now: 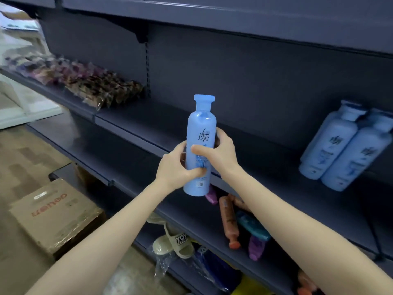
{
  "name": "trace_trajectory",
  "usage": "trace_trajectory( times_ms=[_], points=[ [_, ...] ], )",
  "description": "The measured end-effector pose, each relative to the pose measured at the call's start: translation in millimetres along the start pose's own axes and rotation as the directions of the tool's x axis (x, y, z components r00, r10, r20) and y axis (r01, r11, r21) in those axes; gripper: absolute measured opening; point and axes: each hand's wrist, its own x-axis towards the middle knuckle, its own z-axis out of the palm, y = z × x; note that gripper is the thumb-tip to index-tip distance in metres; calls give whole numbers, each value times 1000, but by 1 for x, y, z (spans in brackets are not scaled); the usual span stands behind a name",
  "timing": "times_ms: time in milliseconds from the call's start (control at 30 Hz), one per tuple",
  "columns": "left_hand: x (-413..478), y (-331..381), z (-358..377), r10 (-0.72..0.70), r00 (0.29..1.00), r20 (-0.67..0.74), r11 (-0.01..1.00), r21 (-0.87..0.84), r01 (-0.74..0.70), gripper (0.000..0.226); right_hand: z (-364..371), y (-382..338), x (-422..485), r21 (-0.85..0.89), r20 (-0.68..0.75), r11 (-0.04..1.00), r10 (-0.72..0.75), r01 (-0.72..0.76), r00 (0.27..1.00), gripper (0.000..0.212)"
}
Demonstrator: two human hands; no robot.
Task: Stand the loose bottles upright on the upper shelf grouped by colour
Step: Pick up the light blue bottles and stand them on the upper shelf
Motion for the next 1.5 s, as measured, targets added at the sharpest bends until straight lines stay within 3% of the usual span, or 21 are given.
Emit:
trace_trajectory(
  times_ms=[267, 733, 1200, 1500],
  points=[
    [28, 13, 32, 119, 978, 173, 990, -92, -104, 61, -33, -3, -7, -57, -213, 995, 69, -83, 975, 51],
    [43, 50, 103, 244, 853, 461, 966, -196, -171, 72, -92, 1, -41, -43, -571, 982, 125, -182, 811, 44],
    [52, 90, 204, 233, 838, 493, 970, -175, -167, 76, -184, 31, -48, -134, -676, 955, 107, -264, 729, 37],
    [64, 100, 246, 195, 850, 490, 971, -219, -96, 76, -217, 53, -41, -182, -671, 960, 38, -214, 741, 53]
  ],
)
